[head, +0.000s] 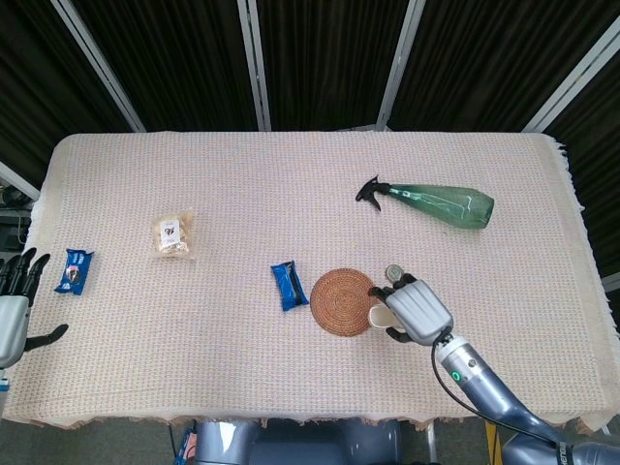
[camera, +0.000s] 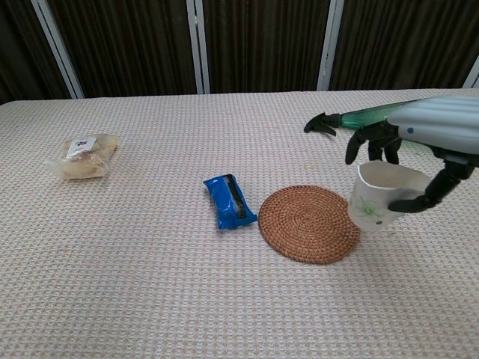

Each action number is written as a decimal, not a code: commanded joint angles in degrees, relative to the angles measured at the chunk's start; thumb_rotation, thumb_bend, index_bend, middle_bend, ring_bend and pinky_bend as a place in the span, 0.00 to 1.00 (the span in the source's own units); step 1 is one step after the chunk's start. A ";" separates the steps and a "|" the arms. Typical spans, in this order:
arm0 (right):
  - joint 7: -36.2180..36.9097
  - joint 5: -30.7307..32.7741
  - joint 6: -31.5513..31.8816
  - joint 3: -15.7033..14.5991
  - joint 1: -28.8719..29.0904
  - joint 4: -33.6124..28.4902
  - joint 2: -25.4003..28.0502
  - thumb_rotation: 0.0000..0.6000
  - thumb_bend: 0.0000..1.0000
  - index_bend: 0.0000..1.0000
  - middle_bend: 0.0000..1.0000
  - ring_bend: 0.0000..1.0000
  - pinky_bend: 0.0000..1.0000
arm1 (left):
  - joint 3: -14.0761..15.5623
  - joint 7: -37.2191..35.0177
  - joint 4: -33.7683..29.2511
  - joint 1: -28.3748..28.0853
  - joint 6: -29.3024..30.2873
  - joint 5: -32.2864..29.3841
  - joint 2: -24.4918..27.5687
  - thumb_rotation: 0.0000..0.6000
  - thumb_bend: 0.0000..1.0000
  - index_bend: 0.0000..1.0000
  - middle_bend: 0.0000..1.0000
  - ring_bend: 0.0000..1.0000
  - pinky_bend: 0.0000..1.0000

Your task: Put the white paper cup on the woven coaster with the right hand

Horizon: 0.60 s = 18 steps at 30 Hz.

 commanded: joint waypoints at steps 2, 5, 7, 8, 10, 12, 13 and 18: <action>-6.96 9.03 -2.39 3.89 5.21 0.59 -3.76 1.00 0.18 0.28 0.49 0.43 0.32 | -0.50 -0.21 0.26 -0.36 -0.79 -1.17 0.05 1.00 0.00 0.00 0.00 0.00 0.00; -10.56 14.09 -2.67 4.47 7.56 1.72 -6.36 1.00 0.19 0.28 0.49 0.42 0.32 | -0.77 -0.38 0.38 -0.53 -1.25 -1.99 0.14 1.00 0.00 0.00 0.00 0.00 0.00; -12.63 16.76 -2.49 4.39 8.84 2.43 -7.92 1.00 0.18 0.28 0.49 0.42 0.32 | -0.87 -0.47 0.42 -0.60 -1.42 -2.29 0.21 1.00 0.00 0.00 0.00 0.00 0.00; -13.49 17.85 -2.28 4.29 9.35 2.74 -8.61 1.00 0.18 0.28 0.49 0.42 0.32 | -0.91 -0.51 0.43 -0.62 -1.46 -2.40 0.25 1.00 0.00 0.00 0.00 0.00 0.00; -14.57 19.31 -1.95 4.07 10.05 3.24 -9.61 1.00 0.19 0.28 0.49 0.42 0.32 | -0.95 -0.60 0.44 -0.65 -1.53 -2.51 0.30 1.00 0.00 0.00 0.00 0.00 0.00; -16.07 21.00 -1.34 3.68 10.86 4.03 -10.74 1.00 0.19 0.28 0.48 0.42 0.32 | -0.97 -0.76 0.48 -0.67 -1.64 -2.66 0.37 1.00 0.00 0.00 0.00 0.00 0.00; -16.80 21.68 -1.00 3.47 11.24 4.39 -11.25 1.00 0.19 0.28 0.49 0.42 0.32 | -0.98 -0.83 0.51 -0.69 -1.72 -2.75 0.41 1.00 0.00 0.00 0.00 0.00 0.00; -18.56 24.37 0.58 2.91 12.45 5.21 -13.20 1.00 0.18 0.27 0.46 0.40 0.32 | -0.97 -1.06 0.49 -0.80 -1.96 -2.86 0.56 1.00 0.00 0.00 0.00 0.00 0.00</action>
